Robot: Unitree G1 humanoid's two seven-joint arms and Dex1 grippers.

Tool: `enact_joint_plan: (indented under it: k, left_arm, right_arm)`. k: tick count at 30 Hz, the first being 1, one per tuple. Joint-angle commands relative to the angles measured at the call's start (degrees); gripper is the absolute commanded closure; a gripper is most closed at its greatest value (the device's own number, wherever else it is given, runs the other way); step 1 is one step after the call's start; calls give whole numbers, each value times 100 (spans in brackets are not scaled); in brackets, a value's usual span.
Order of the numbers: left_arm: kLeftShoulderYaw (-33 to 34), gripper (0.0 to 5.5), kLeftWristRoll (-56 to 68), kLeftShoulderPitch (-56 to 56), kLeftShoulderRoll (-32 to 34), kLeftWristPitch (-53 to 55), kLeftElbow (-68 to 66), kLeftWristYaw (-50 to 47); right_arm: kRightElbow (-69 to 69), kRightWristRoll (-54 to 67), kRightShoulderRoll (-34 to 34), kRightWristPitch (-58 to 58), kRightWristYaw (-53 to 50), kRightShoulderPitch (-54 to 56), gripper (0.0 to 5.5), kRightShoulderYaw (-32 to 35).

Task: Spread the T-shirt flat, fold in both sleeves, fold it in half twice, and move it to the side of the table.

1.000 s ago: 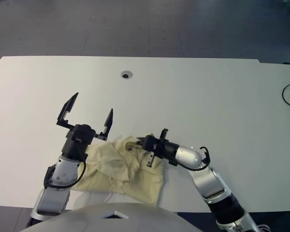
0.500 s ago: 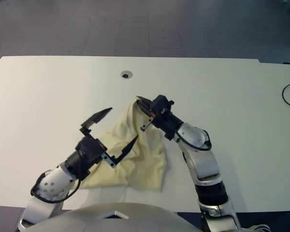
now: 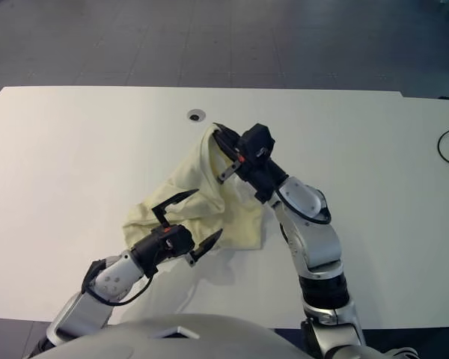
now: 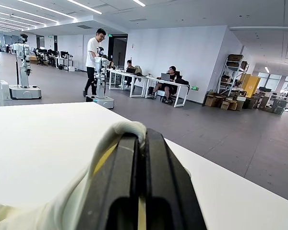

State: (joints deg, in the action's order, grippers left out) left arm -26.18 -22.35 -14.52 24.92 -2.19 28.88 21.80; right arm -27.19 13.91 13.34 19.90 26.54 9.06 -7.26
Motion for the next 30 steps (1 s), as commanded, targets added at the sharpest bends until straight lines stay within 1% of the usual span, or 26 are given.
enact_joint_plan:
  k: [1, 6, 13, 21, 30]
  left_arm:
    - [-19, 14, -333, 400, -47, -183, -367, -84]
    - [-115, 14, -513, 712, -132, -341, -679, -67]
    - [-190, 14, -668, 917, -61, -469, -799, 148]
    - [-143, 140, -1100, 1076, 163, -331, -943, 352]
    - [-211, 300, -1438, 1225, 124, -234, -1118, 416]
  right_arm:
    - [-135, 66, 75, 71, -23, -31, 550, 42]
    - [-112, 33, 113, 74, -36, -101, 550, 11]
    - [15, -35, 141, 46, -53, -135, 550, -28]
    - [61, -63, 135, 32, -57, -160, 550, -44]
    - [37, -70, 137, 38, -59, -219, 550, -73]
